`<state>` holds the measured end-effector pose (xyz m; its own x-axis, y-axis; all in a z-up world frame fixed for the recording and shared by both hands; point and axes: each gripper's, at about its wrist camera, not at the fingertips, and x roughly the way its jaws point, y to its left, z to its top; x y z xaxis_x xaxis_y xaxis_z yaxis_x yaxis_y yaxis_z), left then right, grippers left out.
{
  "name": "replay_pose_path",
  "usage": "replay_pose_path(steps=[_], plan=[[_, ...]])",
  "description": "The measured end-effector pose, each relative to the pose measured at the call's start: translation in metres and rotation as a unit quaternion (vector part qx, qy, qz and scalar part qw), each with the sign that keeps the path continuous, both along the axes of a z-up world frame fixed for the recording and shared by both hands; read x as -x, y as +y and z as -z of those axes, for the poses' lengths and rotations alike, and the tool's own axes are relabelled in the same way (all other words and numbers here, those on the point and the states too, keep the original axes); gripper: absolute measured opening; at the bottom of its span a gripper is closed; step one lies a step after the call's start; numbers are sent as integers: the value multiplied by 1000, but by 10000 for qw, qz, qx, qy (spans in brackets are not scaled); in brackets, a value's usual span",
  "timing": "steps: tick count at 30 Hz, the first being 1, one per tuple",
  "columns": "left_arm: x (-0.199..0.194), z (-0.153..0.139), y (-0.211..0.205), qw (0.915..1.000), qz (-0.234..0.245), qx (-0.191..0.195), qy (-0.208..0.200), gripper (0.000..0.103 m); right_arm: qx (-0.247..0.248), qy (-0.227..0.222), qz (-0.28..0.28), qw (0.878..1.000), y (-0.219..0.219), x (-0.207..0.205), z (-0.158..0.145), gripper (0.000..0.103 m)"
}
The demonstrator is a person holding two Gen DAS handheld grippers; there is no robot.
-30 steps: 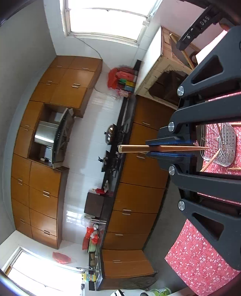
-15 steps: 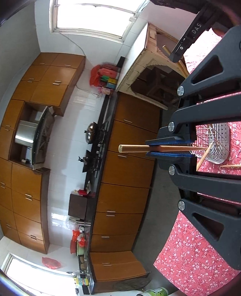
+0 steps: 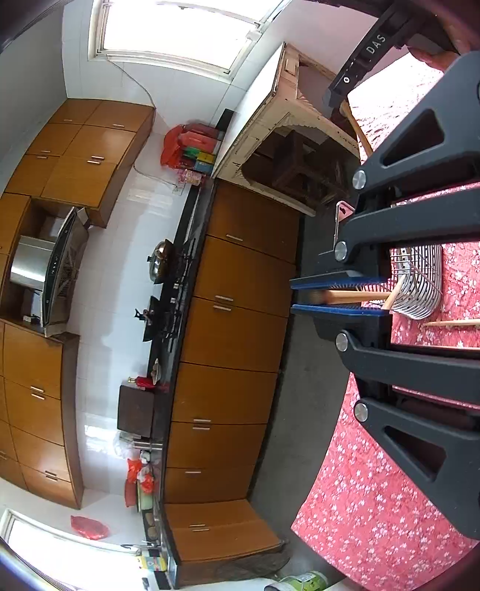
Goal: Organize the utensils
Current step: 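Open the left tool over the holder while the right tool releases its chopstick into it, then move both open tools back toward the remaining chopsticks on the cloth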
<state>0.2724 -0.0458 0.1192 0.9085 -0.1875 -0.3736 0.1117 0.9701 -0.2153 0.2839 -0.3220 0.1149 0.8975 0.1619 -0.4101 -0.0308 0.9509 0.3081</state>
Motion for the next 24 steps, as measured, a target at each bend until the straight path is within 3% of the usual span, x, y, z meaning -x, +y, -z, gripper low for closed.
replay_pose_path(steps=[14,15,16,18,24], plan=[[46,-25,27,9993,-227,114,-283,8,334,-329,-56,9989,3,74,-17,23],[52,-25,30,9992,-237,98,-317,14,356,-309,-92,9988,4,81,-14,23],[59,-25,33,9990,-264,82,-353,26,378,-277,-115,9988,4,87,-11,23],[72,-23,39,9986,-338,19,-405,36,404,-197,-145,9989,5,97,-3,23],[103,11,57,9972,-510,-485,-260,36,470,320,-119,9983,1,119,50,23]])
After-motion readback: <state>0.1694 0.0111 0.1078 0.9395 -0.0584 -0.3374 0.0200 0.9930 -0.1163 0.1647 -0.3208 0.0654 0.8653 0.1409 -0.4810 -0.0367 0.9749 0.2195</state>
